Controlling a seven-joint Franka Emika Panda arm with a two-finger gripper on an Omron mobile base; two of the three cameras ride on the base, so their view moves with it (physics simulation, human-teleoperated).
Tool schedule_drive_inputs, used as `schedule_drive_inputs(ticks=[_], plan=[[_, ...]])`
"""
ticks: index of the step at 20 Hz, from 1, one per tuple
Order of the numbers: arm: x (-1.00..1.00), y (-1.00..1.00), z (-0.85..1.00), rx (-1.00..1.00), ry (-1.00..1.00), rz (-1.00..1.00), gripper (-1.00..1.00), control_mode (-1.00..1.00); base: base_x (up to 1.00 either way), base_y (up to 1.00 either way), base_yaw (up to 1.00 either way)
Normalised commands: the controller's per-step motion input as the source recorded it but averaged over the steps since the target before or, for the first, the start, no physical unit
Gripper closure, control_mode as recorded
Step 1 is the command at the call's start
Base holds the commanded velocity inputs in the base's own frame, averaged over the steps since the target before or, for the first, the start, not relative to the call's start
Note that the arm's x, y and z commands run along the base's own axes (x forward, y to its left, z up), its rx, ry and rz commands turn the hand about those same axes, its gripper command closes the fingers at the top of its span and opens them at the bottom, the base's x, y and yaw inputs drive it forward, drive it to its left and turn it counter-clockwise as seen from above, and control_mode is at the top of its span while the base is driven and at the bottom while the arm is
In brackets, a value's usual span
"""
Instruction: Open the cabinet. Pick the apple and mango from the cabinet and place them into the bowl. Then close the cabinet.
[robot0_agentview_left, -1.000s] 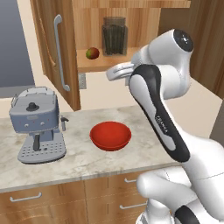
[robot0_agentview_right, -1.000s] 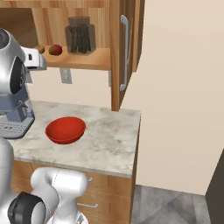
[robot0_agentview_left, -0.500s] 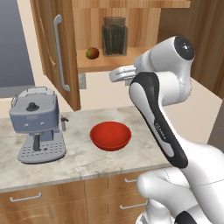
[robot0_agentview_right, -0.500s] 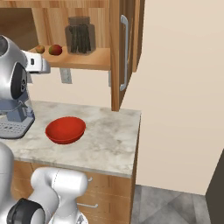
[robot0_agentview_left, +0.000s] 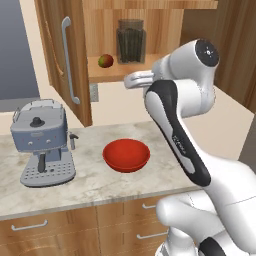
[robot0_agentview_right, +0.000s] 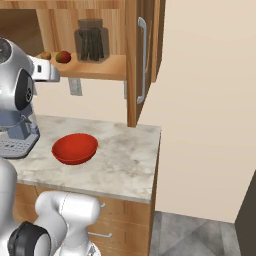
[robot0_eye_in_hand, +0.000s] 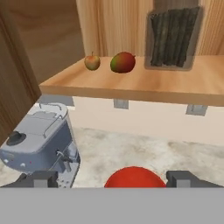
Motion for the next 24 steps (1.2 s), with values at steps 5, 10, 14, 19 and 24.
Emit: schedule_drive_inputs(ticks=[5, 10, 14, 19, 24], plan=[[0.03, 0.00, 0.24, 0.00, 0.01, -0.12, -1.00, -1.00, 0.00, 0.00, 0.00], [0.13, 0.00, 0.18, 0.00, 0.00, -0.08, -1.00, -1.00, 0.00, 0.00, 0.00], [0.29, 0.01, 0.05, 0.00, 0.00, -0.03, -1.00, -1.00, 0.00, 0.00, 0.00], [0.26, 0.09, 0.00, 0.00, -0.07, 0.00, -1.00, -1.00, 0.00, 0.00, 0.00], [0.28, 0.17, 0.00, 0.00, -0.08, 0.00, -1.00, -1.00, 0.00, 0.00, 0.00]])
